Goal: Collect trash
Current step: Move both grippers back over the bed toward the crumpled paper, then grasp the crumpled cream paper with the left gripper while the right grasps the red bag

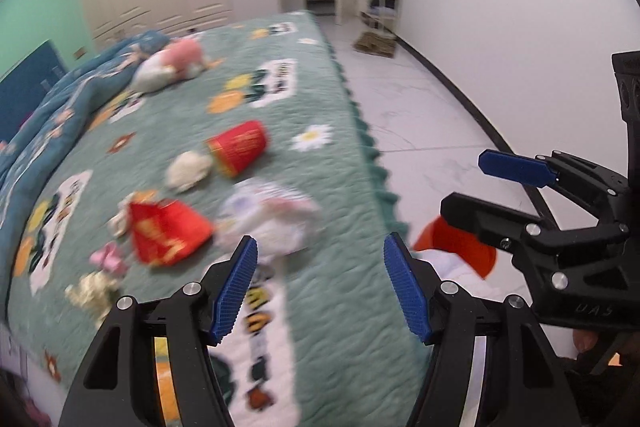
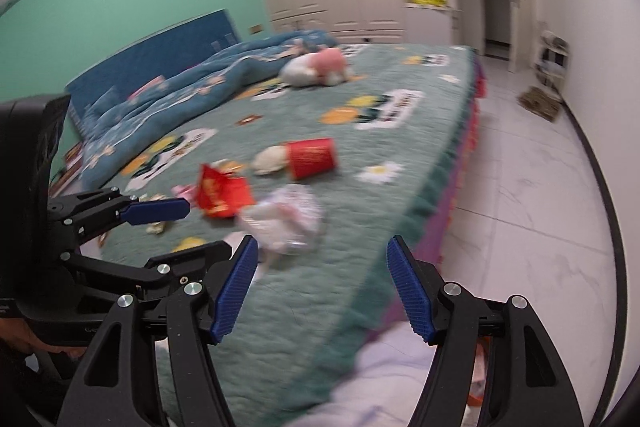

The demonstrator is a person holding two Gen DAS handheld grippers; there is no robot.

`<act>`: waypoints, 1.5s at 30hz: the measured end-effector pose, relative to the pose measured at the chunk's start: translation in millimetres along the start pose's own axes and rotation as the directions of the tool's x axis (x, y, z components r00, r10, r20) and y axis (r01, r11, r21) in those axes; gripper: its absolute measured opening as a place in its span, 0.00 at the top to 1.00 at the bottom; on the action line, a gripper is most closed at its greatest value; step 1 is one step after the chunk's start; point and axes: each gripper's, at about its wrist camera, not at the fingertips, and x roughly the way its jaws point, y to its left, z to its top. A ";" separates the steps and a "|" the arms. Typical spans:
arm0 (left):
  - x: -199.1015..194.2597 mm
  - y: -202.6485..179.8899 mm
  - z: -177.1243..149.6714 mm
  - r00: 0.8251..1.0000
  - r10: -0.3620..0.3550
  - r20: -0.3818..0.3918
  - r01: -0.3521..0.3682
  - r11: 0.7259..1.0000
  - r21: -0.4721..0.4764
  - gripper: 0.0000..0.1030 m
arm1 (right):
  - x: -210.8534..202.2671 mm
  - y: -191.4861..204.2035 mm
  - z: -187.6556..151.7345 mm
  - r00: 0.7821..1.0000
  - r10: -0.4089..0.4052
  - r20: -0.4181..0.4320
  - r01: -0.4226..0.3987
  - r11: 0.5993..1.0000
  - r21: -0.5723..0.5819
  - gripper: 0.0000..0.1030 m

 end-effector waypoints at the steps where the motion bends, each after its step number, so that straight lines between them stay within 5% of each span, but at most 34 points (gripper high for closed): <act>1: -4.9 9.4 -3.8 1.000 0.014 0.003 -0.014 1.000 -0.020 0.35 | 2.2 7.4 1.5 1.000 0.013 -0.002 -0.013 1.000 -0.010 0.35; 12: -41.2 102.9 -52.8 0.990 0.142 -0.014 -0.141 0.962 -0.232 0.30 | 46.5 102.6 20.2 0.988 0.142 -0.061 -0.150 0.976 -0.157 0.35; 20: -37.4 157.2 -74.2 0.983 0.171 -0.060 -0.182 0.928 -0.327 0.30 | 95.5 141.8 31.2 0.977 0.173 -0.127 -0.197 0.959 -0.203 0.35; 36: 33.3 257.5 -80.2 0.966 0.169 -0.194 -0.239 0.868 -0.435 0.30 | 210.1 172.4 58.4 0.954 0.166 -0.251 -0.225 0.947 -0.228 0.35; 45: 81.1 283.9 -84.7 0.958 0.104 -0.268 -0.213 0.882 -0.419 0.26 | 264.0 168.5 58.3 0.940 0.145 -0.308 -0.212 0.958 -0.194 0.35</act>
